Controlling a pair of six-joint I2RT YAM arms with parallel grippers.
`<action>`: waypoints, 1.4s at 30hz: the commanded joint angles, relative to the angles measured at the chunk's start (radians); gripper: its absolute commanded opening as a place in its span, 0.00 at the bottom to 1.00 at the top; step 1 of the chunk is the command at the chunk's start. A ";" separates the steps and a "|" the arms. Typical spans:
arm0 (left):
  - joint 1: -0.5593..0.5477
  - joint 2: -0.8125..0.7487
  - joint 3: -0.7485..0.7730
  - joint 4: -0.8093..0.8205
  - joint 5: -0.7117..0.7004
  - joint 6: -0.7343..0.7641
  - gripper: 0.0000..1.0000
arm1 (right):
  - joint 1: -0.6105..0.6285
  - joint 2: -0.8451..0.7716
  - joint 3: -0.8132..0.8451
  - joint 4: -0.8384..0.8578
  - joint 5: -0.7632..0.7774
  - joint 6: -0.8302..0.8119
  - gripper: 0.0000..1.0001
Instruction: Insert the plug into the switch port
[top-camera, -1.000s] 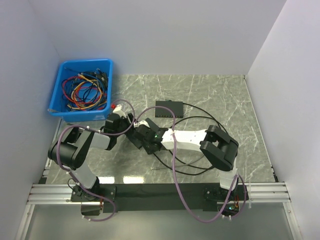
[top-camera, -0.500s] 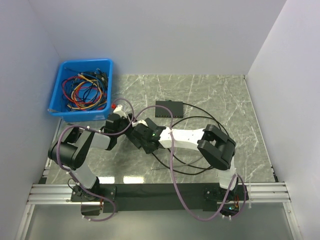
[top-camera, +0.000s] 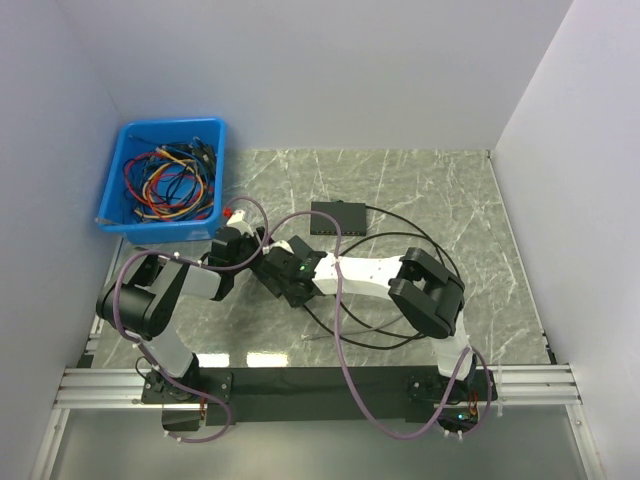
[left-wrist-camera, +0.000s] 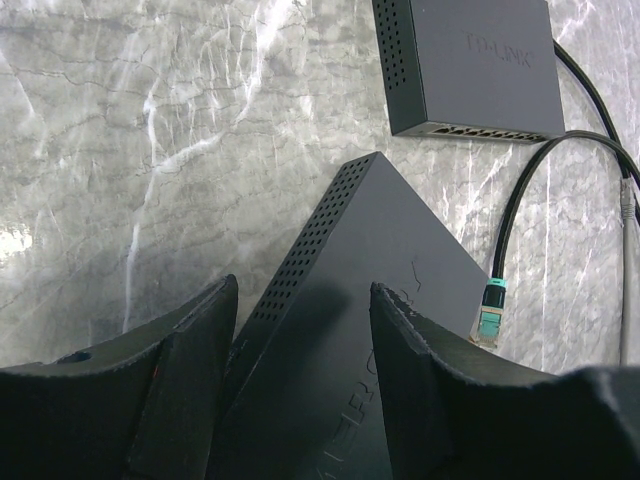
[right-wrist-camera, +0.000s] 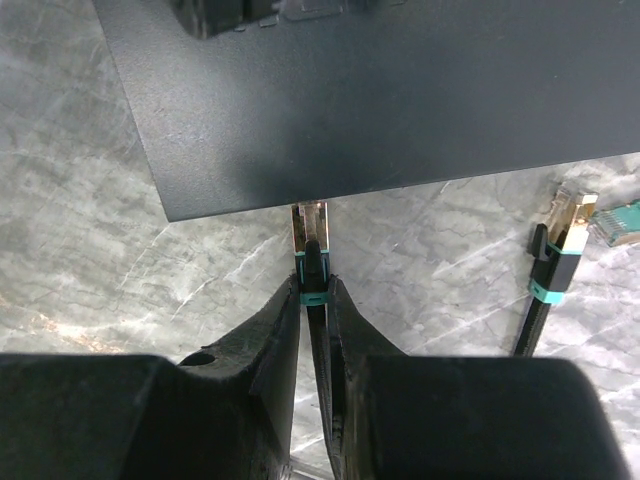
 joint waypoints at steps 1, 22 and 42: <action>-0.022 0.011 -0.014 -0.007 0.021 0.013 0.61 | 0.001 0.002 0.068 0.003 0.067 -0.005 0.00; -0.036 0.043 0.006 -0.018 0.021 0.019 0.59 | 0.001 0.004 0.130 -0.005 0.039 -0.027 0.00; -0.045 0.092 0.033 -0.032 0.072 0.028 0.55 | 0.001 -0.018 0.118 0.155 0.093 -0.099 0.00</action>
